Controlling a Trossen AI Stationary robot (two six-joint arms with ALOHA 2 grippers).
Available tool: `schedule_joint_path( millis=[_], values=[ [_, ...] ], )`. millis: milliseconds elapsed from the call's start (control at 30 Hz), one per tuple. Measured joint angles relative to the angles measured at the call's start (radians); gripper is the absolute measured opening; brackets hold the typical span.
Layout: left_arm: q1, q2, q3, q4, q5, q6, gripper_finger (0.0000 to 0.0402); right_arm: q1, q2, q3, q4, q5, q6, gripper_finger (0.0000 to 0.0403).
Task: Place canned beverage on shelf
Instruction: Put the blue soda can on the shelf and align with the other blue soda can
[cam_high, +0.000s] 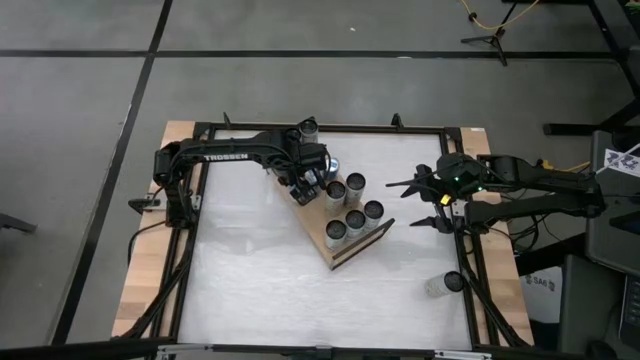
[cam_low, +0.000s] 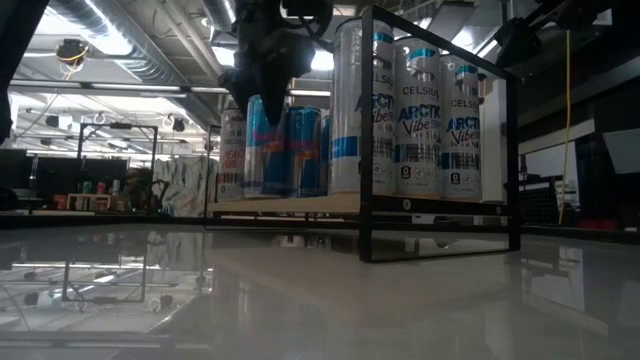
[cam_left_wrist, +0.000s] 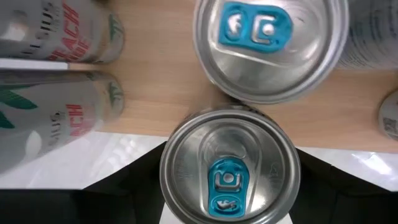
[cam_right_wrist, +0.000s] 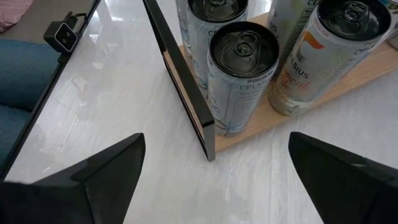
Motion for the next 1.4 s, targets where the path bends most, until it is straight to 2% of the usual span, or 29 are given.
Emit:
schedule_joint_path(
  millis=[300, 667, 867, 1400],
  values=[
    [0.000, 0.000, 0.000, -0.001, -0.085, 0.000, 0.0251, 0.000, 0.000, 0.000, 0.000, 0.000, 0.000, 0.0392],
    [0.000, 0.000, 0.000, -0.015, -0.080, 0.165, 0.0251, 0.000, 0.000, 0.000, 0.000, 0.000, 0.000, 0.0392],
    [-0.002, 0.000, 0.000, -0.014, -0.079, 0.203, 0.0253, 0.000, 0.000, 0.000, 0.000, 0.000, 0.000, 0.0392],
    [-0.002, -0.002, 0.000, -0.013, -0.064, 0.225, 0.0315, 0.000, 0.000, 0.000, 0.000, 0.000, 0.000, 0.0392]
  ],
)
